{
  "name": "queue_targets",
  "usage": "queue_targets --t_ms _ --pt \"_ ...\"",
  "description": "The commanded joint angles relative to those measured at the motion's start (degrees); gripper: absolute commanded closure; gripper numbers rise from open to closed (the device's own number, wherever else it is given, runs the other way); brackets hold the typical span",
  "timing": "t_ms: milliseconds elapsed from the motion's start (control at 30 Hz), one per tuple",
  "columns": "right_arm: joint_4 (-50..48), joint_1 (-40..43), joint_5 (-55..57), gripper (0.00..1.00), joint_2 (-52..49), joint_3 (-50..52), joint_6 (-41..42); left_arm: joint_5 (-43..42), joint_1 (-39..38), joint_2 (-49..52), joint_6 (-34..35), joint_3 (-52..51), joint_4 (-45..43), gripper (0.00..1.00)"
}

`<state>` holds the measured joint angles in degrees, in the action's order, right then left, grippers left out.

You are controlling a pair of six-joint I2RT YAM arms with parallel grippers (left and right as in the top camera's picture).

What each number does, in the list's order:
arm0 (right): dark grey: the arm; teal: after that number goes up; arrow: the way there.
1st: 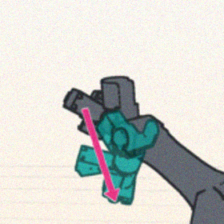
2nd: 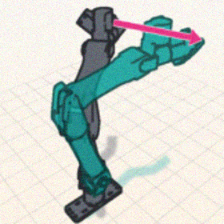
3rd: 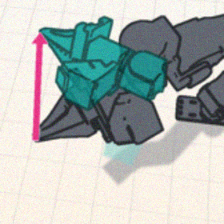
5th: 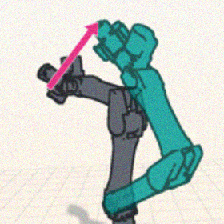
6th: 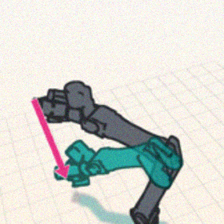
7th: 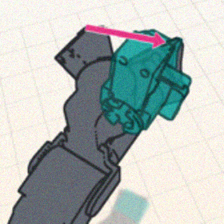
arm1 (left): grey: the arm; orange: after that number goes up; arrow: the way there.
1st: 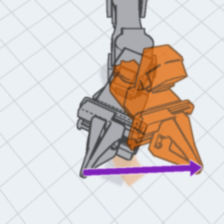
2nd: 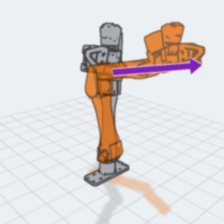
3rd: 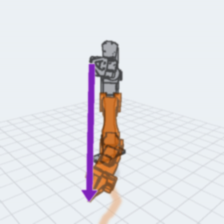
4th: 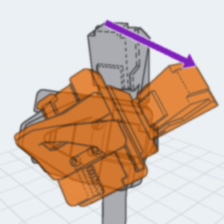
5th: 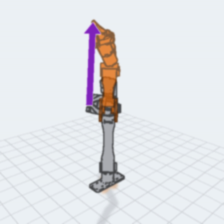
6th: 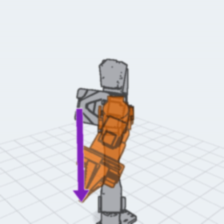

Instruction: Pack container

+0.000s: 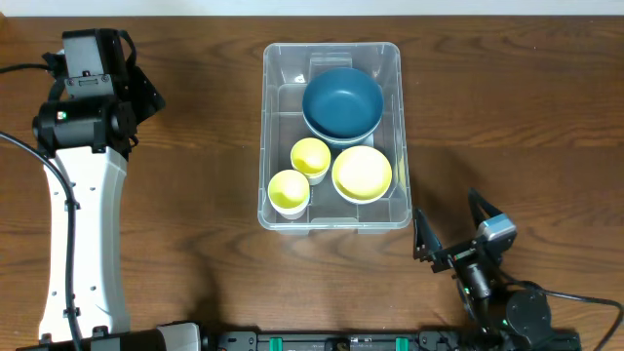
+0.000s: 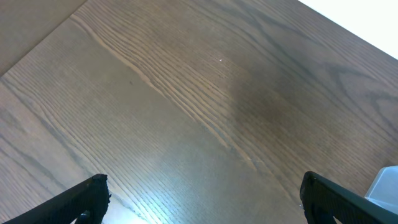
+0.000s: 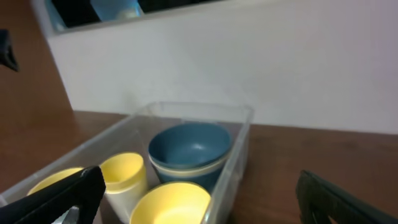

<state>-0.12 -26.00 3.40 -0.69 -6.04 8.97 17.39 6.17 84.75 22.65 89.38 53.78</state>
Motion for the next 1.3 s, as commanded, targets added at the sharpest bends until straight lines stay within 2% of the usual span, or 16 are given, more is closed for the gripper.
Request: queue_targets --t_ms 0,133,267,500,600,733,933,1100,1267 --pt "-3.06 0.48 -1.53 0.01 0.20 3.32 -3.30 1.18 0.24 -0.09 0.31 0.96 0.17 0.02" --pt "-5.07 0.50 -1.36 0.01 0.20 5.79 -4.07 1.18 0.24 -0.09 0.31 0.96 0.17 0.02" --pt "-3.96 0.50 0.31 0.01 0.20 5.73 -9.88 1.18 0.24 -0.09 0.31 0.96 0.17 0.02" --pt "-4.39 0.98 19.69 0.01 0.20 5.70 -12.96 1.18 0.24 -0.09 0.31 0.96 0.17 0.02" --pt "-5.09 2.97 22.73 0.01 0.20 5.70 -14.56 1.18 0.24 -0.09 0.31 0.96 0.17 0.02" --pt "-6.78 7.56 20.31 0.01 0.20 5.68 -18.12 1.18 0.24 -0.09 0.31 0.96 0.17 0.02" --pt "-6.75 17.27 12.94 0.01 0.20 5.68 -18.43 1.18 0.24 -0.09 0.31 0.96 0.17 0.02" --pt "-6.08 25.22 3.65 0.01 0.17 5.68 -17.53 1.18 0.24 -0.09 0.31 0.96 0.17 0.02" --pt "-2.38 30.25 -0.04 0.01 0.13 5.68 -13.60 1.18 0.24 -0.09 0.31 0.96 0.17 0.02"
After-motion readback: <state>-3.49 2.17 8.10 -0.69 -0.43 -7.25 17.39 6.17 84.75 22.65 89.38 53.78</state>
